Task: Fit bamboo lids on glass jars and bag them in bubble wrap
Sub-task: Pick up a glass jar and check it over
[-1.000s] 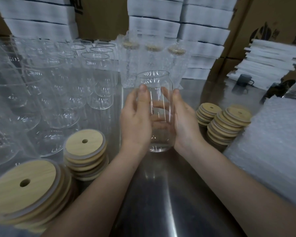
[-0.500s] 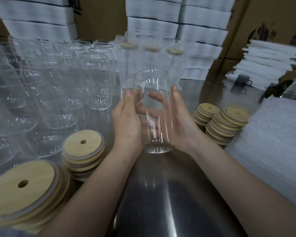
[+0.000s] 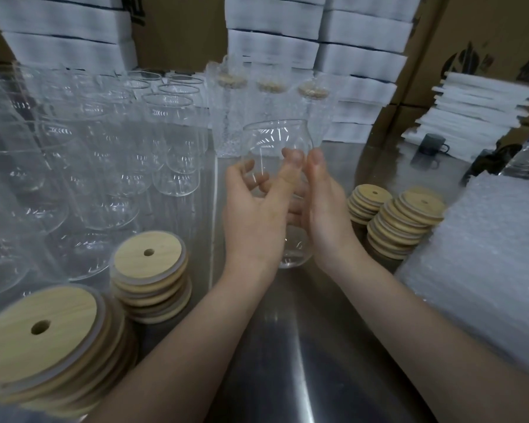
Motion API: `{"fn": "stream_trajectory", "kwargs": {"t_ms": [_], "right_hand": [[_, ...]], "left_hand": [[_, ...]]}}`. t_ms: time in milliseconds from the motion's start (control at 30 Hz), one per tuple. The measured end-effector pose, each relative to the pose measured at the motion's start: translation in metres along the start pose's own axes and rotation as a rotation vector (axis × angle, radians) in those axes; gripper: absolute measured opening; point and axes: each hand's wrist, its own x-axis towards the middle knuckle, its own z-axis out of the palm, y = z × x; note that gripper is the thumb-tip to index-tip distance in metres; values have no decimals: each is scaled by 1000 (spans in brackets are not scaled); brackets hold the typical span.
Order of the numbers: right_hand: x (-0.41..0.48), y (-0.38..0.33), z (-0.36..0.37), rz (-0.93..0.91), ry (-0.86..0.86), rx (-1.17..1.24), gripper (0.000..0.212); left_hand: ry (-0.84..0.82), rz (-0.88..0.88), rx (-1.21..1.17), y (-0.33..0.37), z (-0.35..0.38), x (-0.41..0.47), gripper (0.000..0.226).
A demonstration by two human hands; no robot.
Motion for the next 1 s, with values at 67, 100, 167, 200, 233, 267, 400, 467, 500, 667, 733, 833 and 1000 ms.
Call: {"fn": "stream_trajectory", "kwargs": {"t_ms": [67, 100, 167, 200, 233, 267, 400, 467, 500, 667, 733, 833, 1000], "right_hand": [[-1, 1, 3, 2, 28, -11, 39], [-1, 1, 4, 17, 33, -9, 37], [-1, 2, 4, 55, 47, 7, 41], [0, 2, 4, 75, 55, 18, 44], [0, 2, 4, 95, 61, 25, 46], [1, 1, 4, 115, 66, 32, 46], [5, 2, 2, 191, 91, 80, 37], [7, 3, -1, 242, 107, 117, 30], [7, 4, -3, 264, 112, 132, 25], [11, 7, -7, 336, 22, 207, 28], [13, 7, -8, 352, -57, 168, 41], [12, 7, -8, 327, -182, 127, 60], [8, 4, -8, 342, -342, 166, 71]], "left_hand": [[39, -7, -6, 0, -1, 0, 89], [53, -9, -13, -1, -2, 0, 89], [70, 20, -6, -2, -2, -2, 87], [81, 44, 1, -2, -2, -3, 86], [96, 61, 4, -3, -2, -3, 83], [110, 68, 0, -4, -3, -2, 77], [160, 53, -69, -8, -5, 5, 37], [160, 33, -112, -9, -6, 7, 39], [151, 8, -151, -10, -6, 8, 41], [78, -218, -314, -11, -11, 16, 52], [61, -250, -314, -11, -14, 19, 51], [129, -206, -366, -11, -13, 19, 41], [252, -139, -349, -14, -21, 26, 22]]}}
